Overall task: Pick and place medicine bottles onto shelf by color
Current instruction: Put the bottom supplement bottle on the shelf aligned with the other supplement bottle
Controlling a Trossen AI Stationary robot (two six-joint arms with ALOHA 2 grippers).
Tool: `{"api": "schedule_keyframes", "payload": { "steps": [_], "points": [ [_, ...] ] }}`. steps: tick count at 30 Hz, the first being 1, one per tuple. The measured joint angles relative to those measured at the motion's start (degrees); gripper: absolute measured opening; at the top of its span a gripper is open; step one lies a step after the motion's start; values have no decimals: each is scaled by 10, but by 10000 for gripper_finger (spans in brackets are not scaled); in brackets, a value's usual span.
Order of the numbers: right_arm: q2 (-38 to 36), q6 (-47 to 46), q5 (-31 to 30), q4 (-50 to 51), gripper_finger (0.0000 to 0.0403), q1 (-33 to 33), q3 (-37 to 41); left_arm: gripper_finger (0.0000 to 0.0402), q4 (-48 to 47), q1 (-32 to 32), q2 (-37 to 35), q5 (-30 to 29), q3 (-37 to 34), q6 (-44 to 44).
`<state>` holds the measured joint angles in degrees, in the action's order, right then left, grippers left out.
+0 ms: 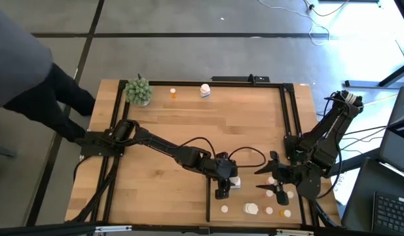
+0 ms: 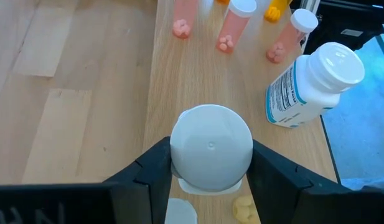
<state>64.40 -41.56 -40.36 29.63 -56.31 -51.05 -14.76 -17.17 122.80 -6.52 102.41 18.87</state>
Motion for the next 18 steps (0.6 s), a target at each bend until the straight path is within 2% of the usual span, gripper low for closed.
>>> {"api": "schedule_keyframes", "payload": {
  "steps": [18],
  "points": [
    [0, 0, 0, 0, 230, 0, 0, 175, -2, 0, 0, -9, 0, -19]
  ]
}}
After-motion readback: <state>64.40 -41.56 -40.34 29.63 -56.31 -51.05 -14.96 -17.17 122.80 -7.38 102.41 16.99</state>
